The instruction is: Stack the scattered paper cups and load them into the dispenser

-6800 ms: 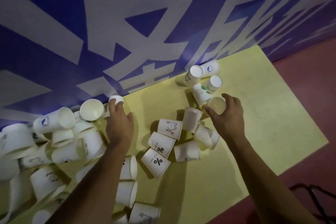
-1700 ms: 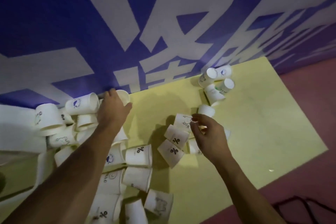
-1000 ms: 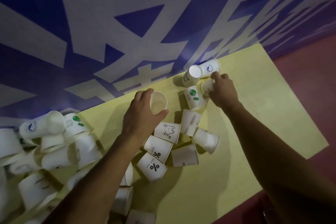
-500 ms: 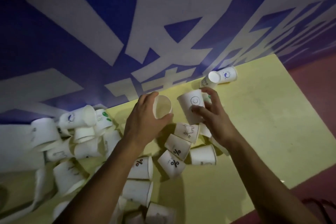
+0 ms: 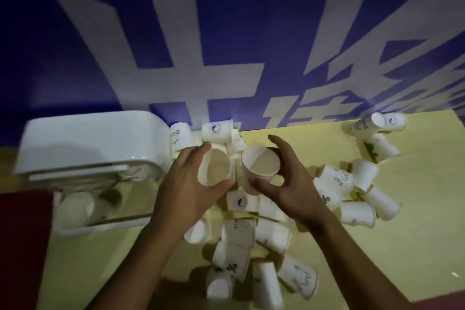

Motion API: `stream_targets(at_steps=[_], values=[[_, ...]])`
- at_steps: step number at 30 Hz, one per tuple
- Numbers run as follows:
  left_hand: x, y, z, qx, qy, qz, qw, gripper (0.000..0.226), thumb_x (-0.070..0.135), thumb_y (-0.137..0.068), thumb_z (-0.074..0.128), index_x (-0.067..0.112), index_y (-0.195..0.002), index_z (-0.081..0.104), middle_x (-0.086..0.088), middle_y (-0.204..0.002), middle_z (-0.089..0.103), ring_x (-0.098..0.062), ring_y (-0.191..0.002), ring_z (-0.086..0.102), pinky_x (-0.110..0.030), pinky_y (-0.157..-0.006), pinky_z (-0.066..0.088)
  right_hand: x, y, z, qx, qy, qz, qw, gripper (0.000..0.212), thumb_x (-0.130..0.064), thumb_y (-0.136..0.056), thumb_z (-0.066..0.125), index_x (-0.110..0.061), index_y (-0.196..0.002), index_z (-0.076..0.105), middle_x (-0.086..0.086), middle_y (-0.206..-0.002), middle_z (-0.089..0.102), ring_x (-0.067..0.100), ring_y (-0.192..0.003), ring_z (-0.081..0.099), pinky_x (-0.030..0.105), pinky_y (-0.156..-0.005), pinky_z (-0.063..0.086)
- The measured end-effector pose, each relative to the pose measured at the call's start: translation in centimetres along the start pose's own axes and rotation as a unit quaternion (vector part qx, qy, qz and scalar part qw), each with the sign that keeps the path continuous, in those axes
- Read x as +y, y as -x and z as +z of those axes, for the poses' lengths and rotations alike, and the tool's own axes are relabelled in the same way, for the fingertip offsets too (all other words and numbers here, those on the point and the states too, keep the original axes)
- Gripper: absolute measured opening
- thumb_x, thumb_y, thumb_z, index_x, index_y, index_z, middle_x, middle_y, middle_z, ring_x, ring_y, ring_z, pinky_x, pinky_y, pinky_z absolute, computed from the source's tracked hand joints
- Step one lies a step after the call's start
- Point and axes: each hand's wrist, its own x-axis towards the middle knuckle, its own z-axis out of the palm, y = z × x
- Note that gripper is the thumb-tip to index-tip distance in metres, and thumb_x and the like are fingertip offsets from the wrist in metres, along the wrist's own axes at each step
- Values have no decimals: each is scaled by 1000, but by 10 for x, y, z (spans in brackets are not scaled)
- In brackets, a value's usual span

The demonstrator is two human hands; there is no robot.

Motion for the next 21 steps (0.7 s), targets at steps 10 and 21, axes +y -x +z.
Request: stream_targets(at_steps=[10, 21], values=[[-162, 85, -124, 61, 54, -13, 997, 88, 82, -65, 65, 40, -140, 50, 20, -138, 51, -11, -125, 55, -40, -93, 55, -81, 35, 177, -26, 33, -76, 996, 70, -49, -71, 88, -37, -131, 54, -31, -123, 60, -1, -113, 58, 12, -82, 46], [-239, 101, -160, 142, 103, -58, 983, 76, 29, -66, 93, 22, -134, 59, 9, -128, 58, -10, -113, 55, -24, -89, 42, -104, 47, 262, -60, 17, -88, 994, 59, -35, -77, 88, -32, -125, 53, -19, -120, 63, 11, -114, 60, 32, -88, 54]])
